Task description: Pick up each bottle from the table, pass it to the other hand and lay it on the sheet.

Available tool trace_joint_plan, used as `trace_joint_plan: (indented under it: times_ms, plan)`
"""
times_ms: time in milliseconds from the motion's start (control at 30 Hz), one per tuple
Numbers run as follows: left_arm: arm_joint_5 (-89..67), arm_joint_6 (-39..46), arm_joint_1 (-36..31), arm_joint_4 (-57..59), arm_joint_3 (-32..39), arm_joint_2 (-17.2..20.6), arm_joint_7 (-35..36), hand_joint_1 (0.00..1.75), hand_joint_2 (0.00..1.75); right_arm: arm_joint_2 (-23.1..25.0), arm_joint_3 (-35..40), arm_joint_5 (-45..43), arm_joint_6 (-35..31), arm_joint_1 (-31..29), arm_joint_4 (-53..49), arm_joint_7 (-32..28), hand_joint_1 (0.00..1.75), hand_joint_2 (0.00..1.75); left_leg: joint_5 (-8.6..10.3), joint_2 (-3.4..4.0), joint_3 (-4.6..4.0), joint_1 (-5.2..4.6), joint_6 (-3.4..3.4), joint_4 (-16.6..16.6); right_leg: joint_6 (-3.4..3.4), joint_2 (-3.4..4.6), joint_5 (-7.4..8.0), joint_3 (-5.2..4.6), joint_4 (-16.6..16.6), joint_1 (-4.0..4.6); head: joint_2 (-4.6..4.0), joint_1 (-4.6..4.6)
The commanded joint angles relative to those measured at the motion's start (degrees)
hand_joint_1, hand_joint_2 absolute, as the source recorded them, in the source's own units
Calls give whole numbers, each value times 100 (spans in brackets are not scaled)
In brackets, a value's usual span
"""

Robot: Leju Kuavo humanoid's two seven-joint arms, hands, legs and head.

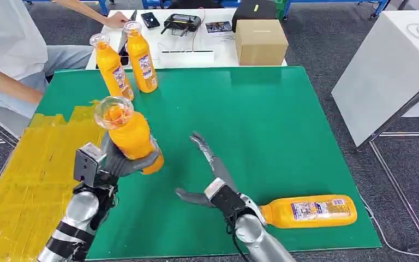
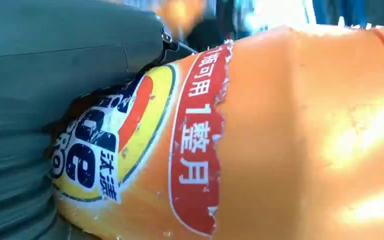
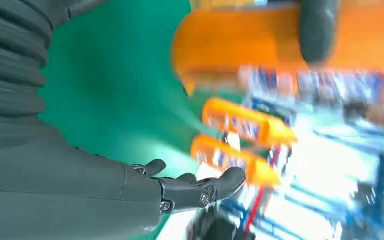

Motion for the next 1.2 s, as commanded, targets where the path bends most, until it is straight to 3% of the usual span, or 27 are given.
trace_joint_plan:
  times_ms: [33, 333, 367, 467, 533, 700, 1200]
  plan:
    - [-4317, 1611, -1019, 838, 66, 766, 1243, 175, 175, -480, -844, 609, -835, 694, -2039, -263, 0, 175, 1, -23, -5, 2, -3, 3, -5, -21, -6, 2, 4, 3, 0, 2]
    - [-4347, 1614, -1072, 970, 87, 712, 1218, 175, 175, -468, -838, 626, -852, 714, -2093, -235, 0, 175, -4, -10, 9, 5, -3, -1, -5, -8, -5, 14, -4, 5, 0, 2]
    - [-5051, 1564, -1169, 1109, -36, 825, 1634, 175, 175, -475, -839, 740, -1015, 707, -2133, -356, 0, 175, -9, -8, 16, 9, -4, 1, -8, -6, -8, 23, -6, 10, 0, 2]
    - [-6576, 1079, -1870, 2379, -241, 1011, 2497, 175, 175, -523, -915, 926, -1406, 788, -2662, -385, 0, 175, 0, -12, 0, 2, -3, 1, -5, -12, -4, 4, 2, 2, 0, 0]
    - [-6817, 905, -2318, 3365, -323, 1011, 2576, 175, 175, -536, -961, 894, -1488, 788, -2851, -338, 0, 175, 2, -23, 2, 3, -4, 2, -6, -22, -6, 7, 3, 3, 0, 2]
    - [-6958, 706, -2900, 5209, -336, 1007, 2533, 175, 175, -519, -1004, 747, -1488, 639, -2841, -328, 0, 175, -1, -12, 26, 15, -10, -1, -15, -11, -2, 29, -6, 15, 0, 0]
    - [-6659, 114, -3066, 6341, -18, 1033, 2488, 175, 175, -568, -844, 717, -1450, 545, -2591, -352, 0, 175, -9, 11, 20, 16, -7, 4, -11, 15, -3, 25, -2, 15, 0, 2]
